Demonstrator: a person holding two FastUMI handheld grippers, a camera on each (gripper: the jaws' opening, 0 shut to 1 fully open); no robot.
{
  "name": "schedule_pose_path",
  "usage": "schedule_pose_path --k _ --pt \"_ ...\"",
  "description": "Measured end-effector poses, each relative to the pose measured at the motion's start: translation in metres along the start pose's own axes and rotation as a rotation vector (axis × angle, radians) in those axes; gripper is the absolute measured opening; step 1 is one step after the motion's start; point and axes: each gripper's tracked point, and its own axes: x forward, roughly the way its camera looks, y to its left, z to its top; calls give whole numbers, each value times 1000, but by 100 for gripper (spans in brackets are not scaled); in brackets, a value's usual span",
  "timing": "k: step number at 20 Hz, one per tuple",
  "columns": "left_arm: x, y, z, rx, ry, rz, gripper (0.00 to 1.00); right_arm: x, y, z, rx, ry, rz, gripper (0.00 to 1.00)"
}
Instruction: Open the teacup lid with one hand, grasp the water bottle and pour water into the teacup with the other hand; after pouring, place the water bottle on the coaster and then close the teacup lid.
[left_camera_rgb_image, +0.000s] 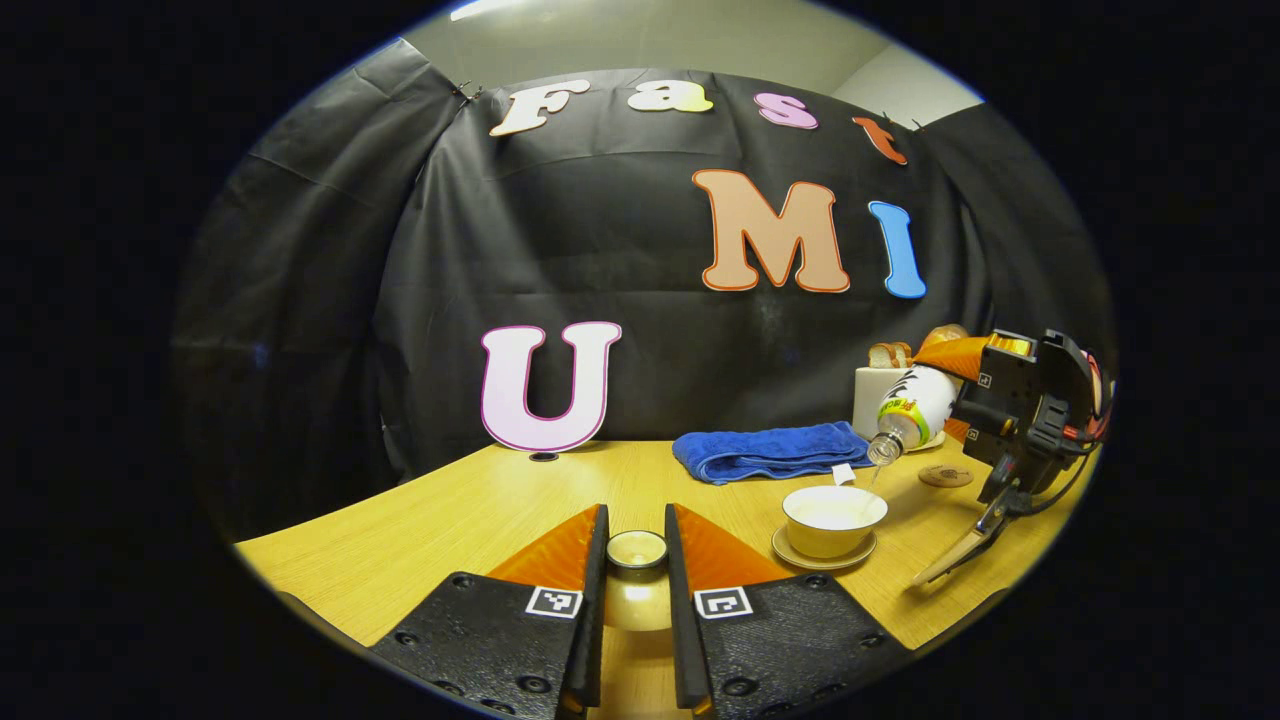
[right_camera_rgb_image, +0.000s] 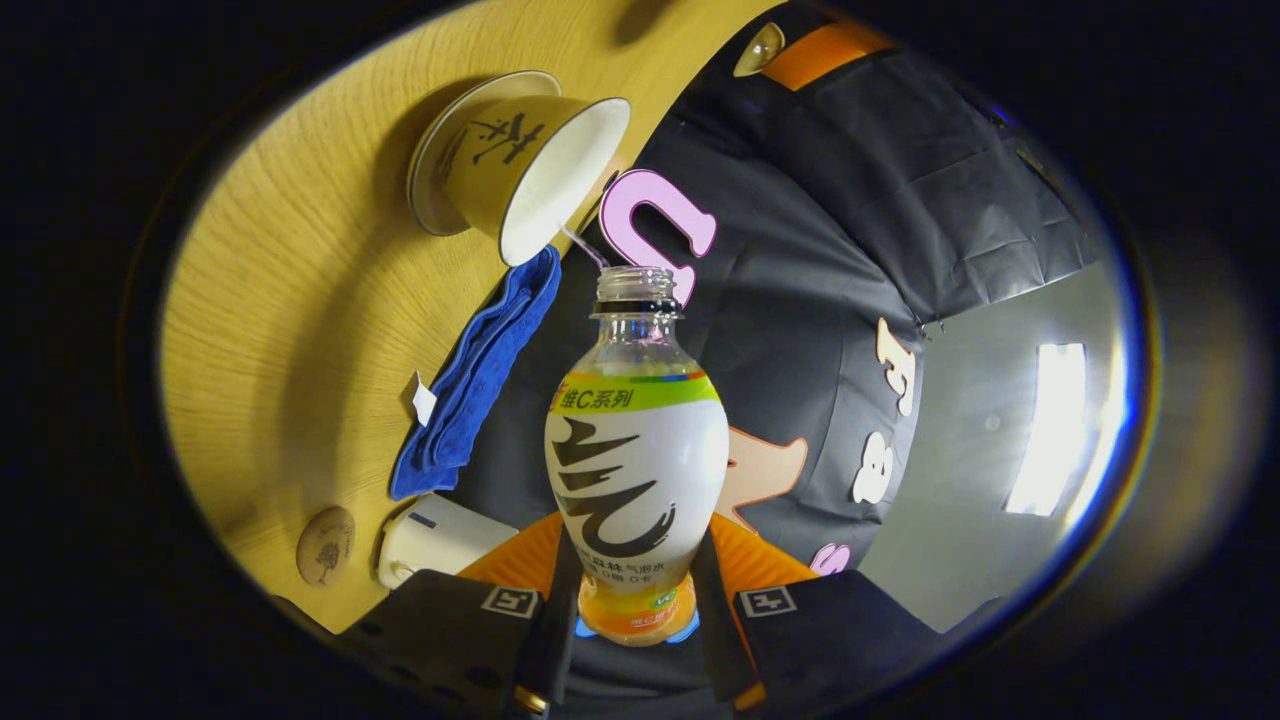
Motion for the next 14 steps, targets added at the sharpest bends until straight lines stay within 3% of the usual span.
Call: schedule_pose_path --k 3,6,9,11,14 --pt "0 0 -1 0 0 0 26 -6 31 -2 198 28 119 56" --pt "0 0 -1 0 0 0 26 -16 39 -2 441 61 183 59" --pt "0 1 -1 0 0 1 26 -20 49 -1 737 91 259 60" --pt "0 1 -1 0 0 2 26 -24 52 -5 974 129 309 55" --pt "1 0 -1 0 0 2 26 -22 41 -25 1270 159 274 61"
